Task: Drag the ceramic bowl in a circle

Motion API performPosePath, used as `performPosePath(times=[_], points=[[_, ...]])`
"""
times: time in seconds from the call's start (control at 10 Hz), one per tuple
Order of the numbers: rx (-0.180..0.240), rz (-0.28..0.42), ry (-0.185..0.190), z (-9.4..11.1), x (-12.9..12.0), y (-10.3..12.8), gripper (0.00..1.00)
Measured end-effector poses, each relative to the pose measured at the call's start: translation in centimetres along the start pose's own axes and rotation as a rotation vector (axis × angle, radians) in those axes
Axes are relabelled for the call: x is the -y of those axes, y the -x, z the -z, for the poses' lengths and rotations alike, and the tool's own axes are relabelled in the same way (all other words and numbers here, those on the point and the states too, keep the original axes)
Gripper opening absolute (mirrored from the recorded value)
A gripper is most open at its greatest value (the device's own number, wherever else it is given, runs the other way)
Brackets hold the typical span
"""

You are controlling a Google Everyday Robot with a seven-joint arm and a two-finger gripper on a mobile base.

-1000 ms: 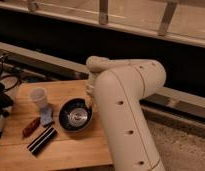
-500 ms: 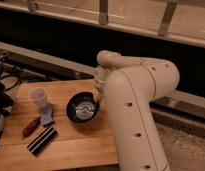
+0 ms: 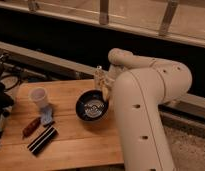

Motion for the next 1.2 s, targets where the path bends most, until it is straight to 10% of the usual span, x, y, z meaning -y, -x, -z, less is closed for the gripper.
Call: performPosePath(times=[1.0,1.2], points=[[-0.087,0.070,-0.005,-2.1,-6.8,3.0,0.01],[-0.090,0.076,-0.007,-2.0,-6.5,3.2,0.16]])
